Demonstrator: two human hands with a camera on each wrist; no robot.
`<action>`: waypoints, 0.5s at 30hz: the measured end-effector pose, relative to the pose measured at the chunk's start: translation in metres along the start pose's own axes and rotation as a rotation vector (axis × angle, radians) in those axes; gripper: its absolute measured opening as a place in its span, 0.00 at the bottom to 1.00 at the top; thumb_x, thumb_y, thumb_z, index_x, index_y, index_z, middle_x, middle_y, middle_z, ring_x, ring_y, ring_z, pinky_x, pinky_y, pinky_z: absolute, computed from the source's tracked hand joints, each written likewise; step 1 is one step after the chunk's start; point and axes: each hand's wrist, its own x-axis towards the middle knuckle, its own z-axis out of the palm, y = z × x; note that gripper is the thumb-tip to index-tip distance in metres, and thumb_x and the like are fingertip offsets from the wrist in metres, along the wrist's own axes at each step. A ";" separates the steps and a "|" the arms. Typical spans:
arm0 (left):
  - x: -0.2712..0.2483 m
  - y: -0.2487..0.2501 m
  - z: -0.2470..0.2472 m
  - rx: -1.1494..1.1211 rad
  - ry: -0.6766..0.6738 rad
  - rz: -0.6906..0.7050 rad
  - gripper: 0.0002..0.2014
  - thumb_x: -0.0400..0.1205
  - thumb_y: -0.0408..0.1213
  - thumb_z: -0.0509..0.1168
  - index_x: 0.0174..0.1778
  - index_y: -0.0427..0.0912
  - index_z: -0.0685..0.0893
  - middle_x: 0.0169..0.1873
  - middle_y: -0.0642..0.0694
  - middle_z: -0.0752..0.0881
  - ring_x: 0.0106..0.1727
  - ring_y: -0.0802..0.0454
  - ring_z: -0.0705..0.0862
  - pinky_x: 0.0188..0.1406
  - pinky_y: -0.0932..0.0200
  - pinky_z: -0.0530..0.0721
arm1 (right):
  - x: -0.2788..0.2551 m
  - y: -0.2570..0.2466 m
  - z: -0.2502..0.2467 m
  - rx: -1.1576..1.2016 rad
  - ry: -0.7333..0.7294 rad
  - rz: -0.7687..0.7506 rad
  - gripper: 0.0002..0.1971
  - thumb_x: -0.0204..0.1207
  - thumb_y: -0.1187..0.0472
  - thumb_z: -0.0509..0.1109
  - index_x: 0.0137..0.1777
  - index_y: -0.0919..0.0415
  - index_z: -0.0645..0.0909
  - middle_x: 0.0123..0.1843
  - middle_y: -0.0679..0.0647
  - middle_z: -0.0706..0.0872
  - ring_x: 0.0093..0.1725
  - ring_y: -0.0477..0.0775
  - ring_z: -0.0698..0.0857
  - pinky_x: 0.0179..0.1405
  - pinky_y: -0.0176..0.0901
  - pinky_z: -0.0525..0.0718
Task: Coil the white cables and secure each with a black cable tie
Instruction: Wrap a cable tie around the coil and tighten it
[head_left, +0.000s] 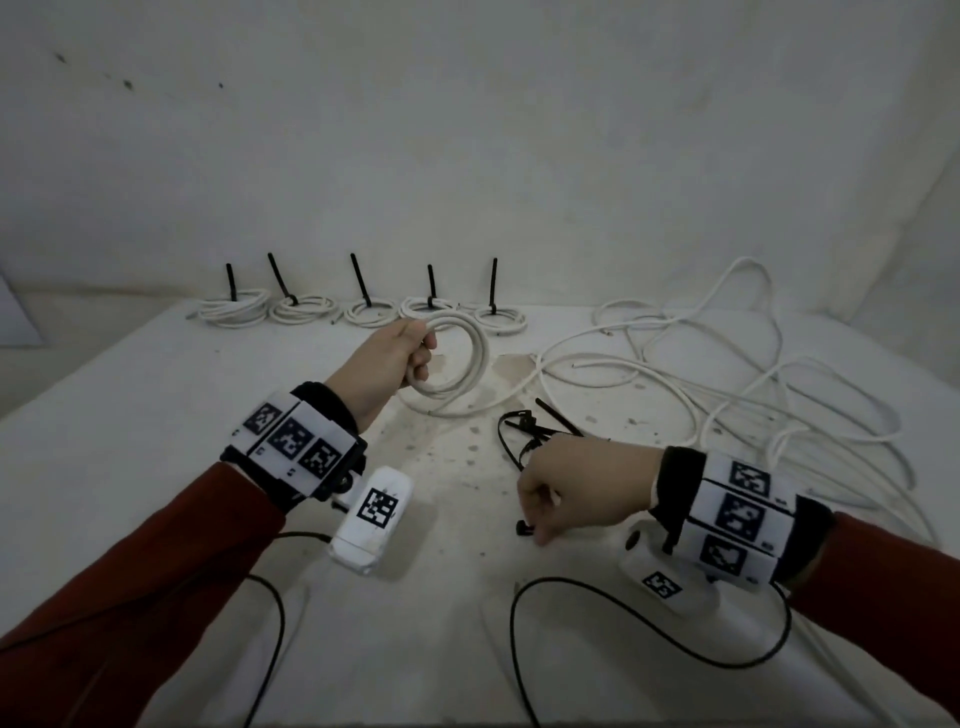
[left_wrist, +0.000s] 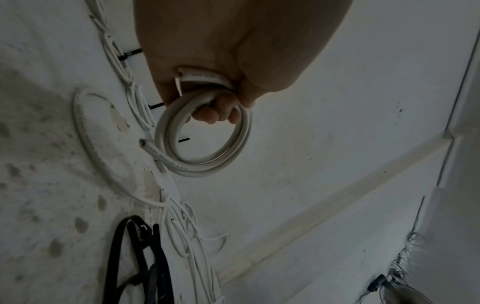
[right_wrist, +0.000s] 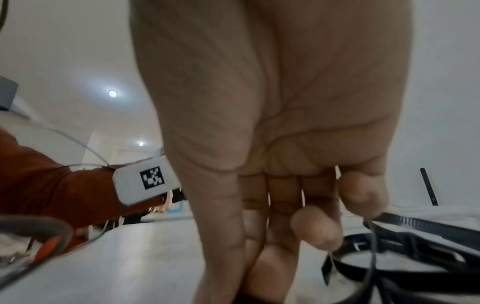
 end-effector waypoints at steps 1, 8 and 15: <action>0.001 0.001 -0.001 -0.004 0.013 0.003 0.17 0.90 0.39 0.48 0.37 0.42 0.74 0.24 0.51 0.70 0.29 0.53 0.72 0.38 0.59 0.71 | -0.003 0.000 -0.006 0.016 0.037 -0.012 0.07 0.73 0.52 0.75 0.44 0.55 0.86 0.41 0.46 0.86 0.42 0.46 0.82 0.43 0.36 0.80; 0.012 0.004 -0.010 -0.085 0.119 0.025 0.18 0.89 0.38 0.47 0.35 0.41 0.73 0.18 0.56 0.68 0.20 0.59 0.69 0.36 0.58 0.73 | -0.037 -0.001 -0.070 0.451 0.395 -0.133 0.06 0.73 0.57 0.77 0.37 0.49 0.84 0.30 0.40 0.84 0.29 0.37 0.76 0.32 0.27 0.72; 0.008 0.029 0.008 -0.080 0.079 0.130 0.18 0.89 0.37 0.49 0.34 0.41 0.74 0.19 0.56 0.66 0.23 0.57 0.65 0.33 0.60 0.71 | -0.009 -0.002 -0.079 0.669 0.768 -0.183 0.05 0.72 0.62 0.77 0.37 0.58 0.85 0.26 0.37 0.82 0.27 0.39 0.73 0.30 0.29 0.70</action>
